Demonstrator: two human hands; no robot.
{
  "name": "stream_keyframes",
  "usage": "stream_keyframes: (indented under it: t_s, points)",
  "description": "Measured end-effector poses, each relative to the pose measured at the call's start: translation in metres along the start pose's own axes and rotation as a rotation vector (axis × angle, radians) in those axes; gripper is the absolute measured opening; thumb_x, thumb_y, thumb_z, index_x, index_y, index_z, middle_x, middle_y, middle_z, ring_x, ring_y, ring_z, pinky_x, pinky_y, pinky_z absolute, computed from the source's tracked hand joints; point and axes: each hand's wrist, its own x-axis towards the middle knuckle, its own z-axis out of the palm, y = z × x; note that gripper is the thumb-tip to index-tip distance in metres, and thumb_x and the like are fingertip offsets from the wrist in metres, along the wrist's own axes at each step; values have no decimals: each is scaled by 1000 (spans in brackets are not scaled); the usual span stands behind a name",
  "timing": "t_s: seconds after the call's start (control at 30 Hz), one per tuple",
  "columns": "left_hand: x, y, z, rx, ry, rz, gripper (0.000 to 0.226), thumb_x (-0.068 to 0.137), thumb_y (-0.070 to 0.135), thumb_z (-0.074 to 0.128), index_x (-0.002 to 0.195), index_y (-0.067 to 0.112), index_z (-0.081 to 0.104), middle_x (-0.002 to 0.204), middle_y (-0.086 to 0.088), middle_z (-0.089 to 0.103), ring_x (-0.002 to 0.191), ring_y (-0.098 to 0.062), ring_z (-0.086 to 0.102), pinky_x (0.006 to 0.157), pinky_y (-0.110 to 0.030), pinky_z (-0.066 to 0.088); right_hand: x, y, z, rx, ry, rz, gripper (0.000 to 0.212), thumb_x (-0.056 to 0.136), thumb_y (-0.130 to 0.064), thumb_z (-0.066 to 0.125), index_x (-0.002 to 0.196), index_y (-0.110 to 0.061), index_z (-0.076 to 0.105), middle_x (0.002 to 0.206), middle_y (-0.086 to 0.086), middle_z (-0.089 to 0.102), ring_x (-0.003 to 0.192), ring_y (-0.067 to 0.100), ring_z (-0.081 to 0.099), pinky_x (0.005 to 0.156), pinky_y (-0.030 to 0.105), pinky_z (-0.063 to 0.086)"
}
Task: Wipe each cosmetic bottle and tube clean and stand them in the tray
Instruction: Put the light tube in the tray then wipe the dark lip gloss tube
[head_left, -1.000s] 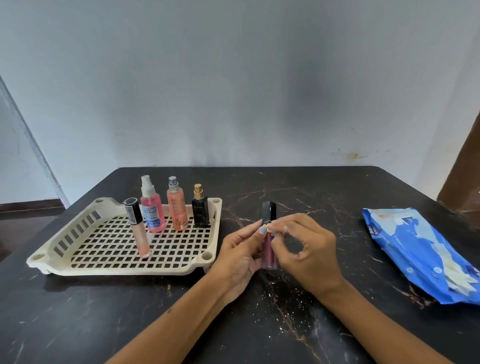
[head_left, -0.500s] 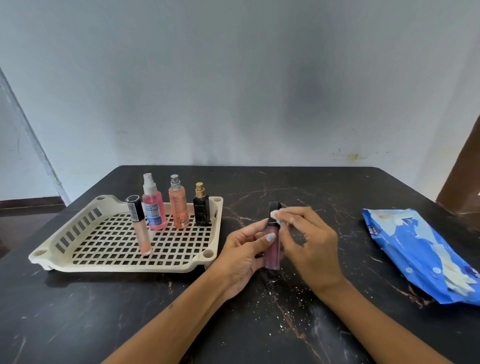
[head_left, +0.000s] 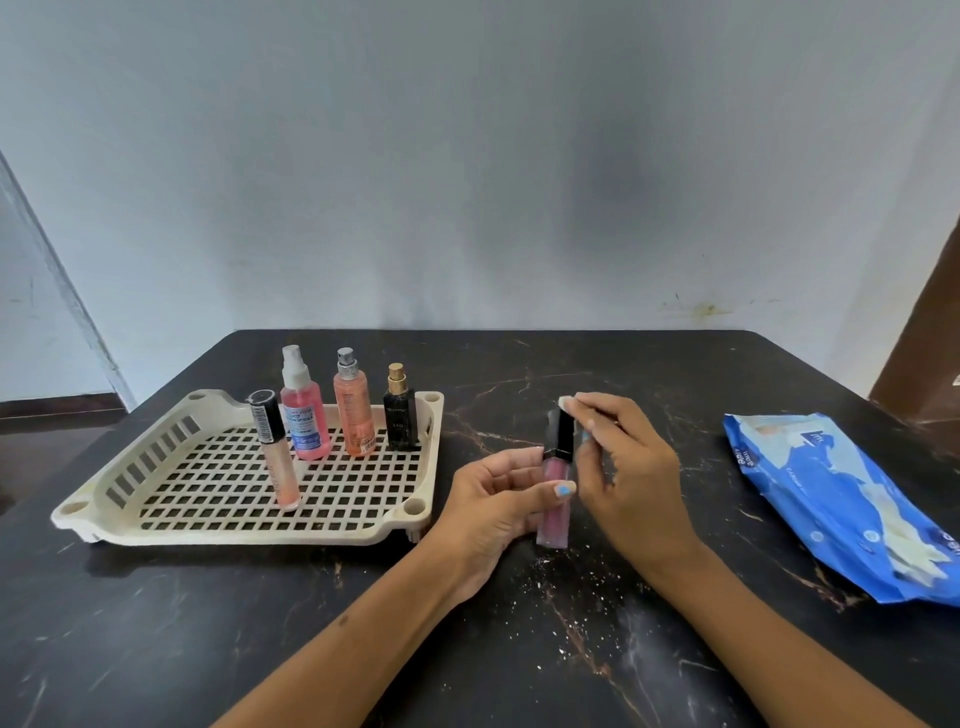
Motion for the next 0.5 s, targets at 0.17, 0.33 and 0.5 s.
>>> stream_keyframes:
  t_s: [0.17,0.33,0.5]
  points:
    - [1,-2,-1,-20,65,16,54,57,6,75,109,-4,61,87,-18,70,71,-23,69,61,-34,57,-2,-6,-2,72,14,-52,30,81,-7,49,97,0,74,97,6,70,91,9,64,87,12,50]
    - [0,-2,-1,10,35,40,42,60,8,76,100,-1,69,91,-24,68,72,-26,67,64,-36,57,-3,-6,-3,84,23,-106,22,82,-5,53,86,-1,75,90,6,69,85,8,63,81,14,51]
    - [-2,-2,1,62,7,24,40,61,8,76,100,3,71,100,-23,70,87,-28,68,86,-44,54,1,1,-2,-27,41,-37,31,87,1,52,114,1,68,110,10,65,103,5,54,97,7,40]
